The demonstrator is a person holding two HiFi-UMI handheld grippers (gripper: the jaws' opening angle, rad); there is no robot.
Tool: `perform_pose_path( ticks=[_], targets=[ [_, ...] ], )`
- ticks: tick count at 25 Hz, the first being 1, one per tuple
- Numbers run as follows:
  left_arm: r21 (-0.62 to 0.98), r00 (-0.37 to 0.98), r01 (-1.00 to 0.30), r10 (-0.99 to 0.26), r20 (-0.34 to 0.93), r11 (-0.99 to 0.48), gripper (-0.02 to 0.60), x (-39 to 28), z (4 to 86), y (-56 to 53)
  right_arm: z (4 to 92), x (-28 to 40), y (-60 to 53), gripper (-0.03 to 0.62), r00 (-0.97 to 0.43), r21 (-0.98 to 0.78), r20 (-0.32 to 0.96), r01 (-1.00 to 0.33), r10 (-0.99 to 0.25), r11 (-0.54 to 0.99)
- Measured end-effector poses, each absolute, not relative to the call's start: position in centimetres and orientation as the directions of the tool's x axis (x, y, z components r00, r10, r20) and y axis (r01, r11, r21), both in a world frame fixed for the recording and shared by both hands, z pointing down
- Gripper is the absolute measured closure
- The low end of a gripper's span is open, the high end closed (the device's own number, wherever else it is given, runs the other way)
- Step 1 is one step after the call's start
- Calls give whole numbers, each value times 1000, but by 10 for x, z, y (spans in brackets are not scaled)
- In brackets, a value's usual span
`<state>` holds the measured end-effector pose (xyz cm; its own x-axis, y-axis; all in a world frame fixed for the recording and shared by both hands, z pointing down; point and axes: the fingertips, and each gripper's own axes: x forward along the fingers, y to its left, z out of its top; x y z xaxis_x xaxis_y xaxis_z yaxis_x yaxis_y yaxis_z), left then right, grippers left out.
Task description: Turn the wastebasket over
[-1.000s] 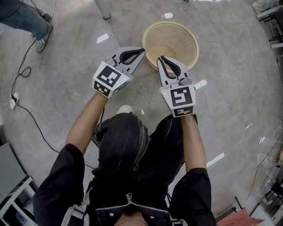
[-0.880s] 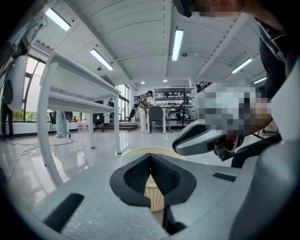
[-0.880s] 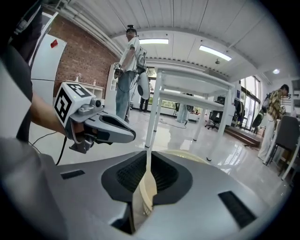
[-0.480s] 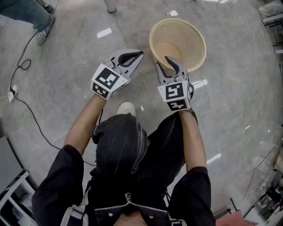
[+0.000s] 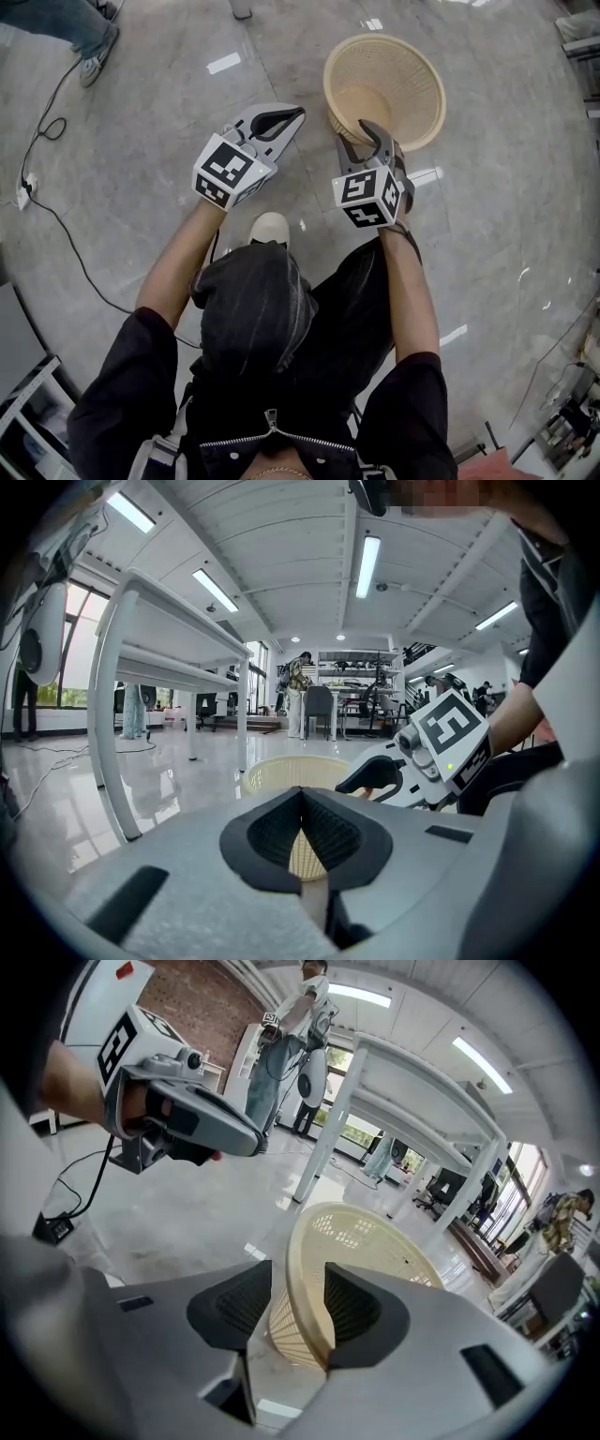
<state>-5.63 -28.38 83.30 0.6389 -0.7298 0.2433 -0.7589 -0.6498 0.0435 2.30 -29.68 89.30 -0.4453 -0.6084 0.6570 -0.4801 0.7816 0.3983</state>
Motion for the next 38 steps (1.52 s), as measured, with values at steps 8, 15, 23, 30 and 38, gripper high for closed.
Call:
perform_pose_path(
  ticks=[8, 15, 23, 30, 38],
  targets=[
    [47, 644, -753, -720, 259, -656, 578, -56, 842, -278, 899, 31, -299, 447, -388, 462, 658, -469, -646, 753],
    [61, 645, -754, -719, 258, -654, 578, -52, 846, -280, 902, 35, -298, 511, -364, 534, 647, -411, -670, 739],
    [69, 646, -752, -713, 273, -655, 578, -52, 854, -277, 896, 39, -299, 525, -382, 525, 625, -440, -681, 729],
    [66, 645, -753, -713, 276, -655, 578, -54, 855, -277, 878, 38, -303, 526, -429, 450, 581, -539, -692, 712],
    [73, 648, -750, -706, 286, -658, 578, -55, 861, -275, 859, 52, -314, 530, -535, 99, 520, -737, -666, 669]
  ],
)
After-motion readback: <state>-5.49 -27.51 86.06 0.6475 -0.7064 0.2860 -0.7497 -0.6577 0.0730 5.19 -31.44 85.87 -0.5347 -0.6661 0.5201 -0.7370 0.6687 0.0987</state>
